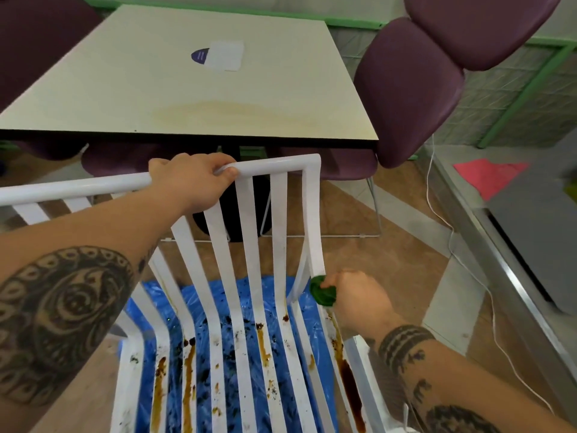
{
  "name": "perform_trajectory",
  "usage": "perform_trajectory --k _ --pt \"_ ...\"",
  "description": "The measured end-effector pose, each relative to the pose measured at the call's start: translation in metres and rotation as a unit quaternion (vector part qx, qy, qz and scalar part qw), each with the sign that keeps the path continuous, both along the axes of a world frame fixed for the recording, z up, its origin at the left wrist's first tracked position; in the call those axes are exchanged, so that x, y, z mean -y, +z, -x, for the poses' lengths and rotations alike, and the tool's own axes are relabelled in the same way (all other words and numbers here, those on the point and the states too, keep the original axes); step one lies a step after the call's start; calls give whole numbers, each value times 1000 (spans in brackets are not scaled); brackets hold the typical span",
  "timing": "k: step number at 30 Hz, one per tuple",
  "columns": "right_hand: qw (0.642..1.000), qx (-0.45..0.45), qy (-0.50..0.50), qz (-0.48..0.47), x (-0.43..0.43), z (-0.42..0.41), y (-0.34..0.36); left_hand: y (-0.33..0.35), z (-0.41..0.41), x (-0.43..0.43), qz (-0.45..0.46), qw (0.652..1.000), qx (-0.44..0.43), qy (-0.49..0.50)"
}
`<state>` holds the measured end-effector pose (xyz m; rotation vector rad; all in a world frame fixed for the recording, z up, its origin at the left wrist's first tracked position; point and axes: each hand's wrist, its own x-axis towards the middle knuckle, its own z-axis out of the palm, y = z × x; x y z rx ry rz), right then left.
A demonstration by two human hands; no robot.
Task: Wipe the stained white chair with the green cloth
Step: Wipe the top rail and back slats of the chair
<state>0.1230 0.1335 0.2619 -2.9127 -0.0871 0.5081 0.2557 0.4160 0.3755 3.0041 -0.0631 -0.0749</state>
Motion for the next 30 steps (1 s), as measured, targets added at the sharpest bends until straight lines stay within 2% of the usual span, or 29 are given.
perform_trajectory --k 1,3,6,9,11,14,17,19,24,27,30 --pt "1000 0 -15 -12 -4 -5 7 1 0 0 -1 1000 3 1" --pt "991 37 -68 -110 -17 -17 18 0 1 1 -3 1000 8 0" --pt "935 106 -156 -300 -53 -26 21 -3 3 -1 -8 999 29 -10" --pt "879 182 -230 -377 -87 -41 13 -8 4 -2 -3 998 58 -16" --pt "859 222 -248 -388 -104 -56 11 -12 3 -2 2 997 72 -15" --pt "866 269 -234 -351 -121 -72 2 -16 4 -3 7 996 88 -17" --pt "863 276 -254 -339 -128 -69 -25 -20 4 -4 14 994 110 -23" --pt "864 251 -286 -330 -130 -60 -50 -21 4 -5 13 992 122 -22" --pt "868 95 -350 -338 -128 -35 -96 -25 4 -4 8 990 138 -23" --pt "855 136 -364 -343 -129 -29 -96 -23 5 -4 1 993 119 -24" --pt "842 198 -340 -368 -134 -29 -70 -11 4 -5 15 998 43 -38"
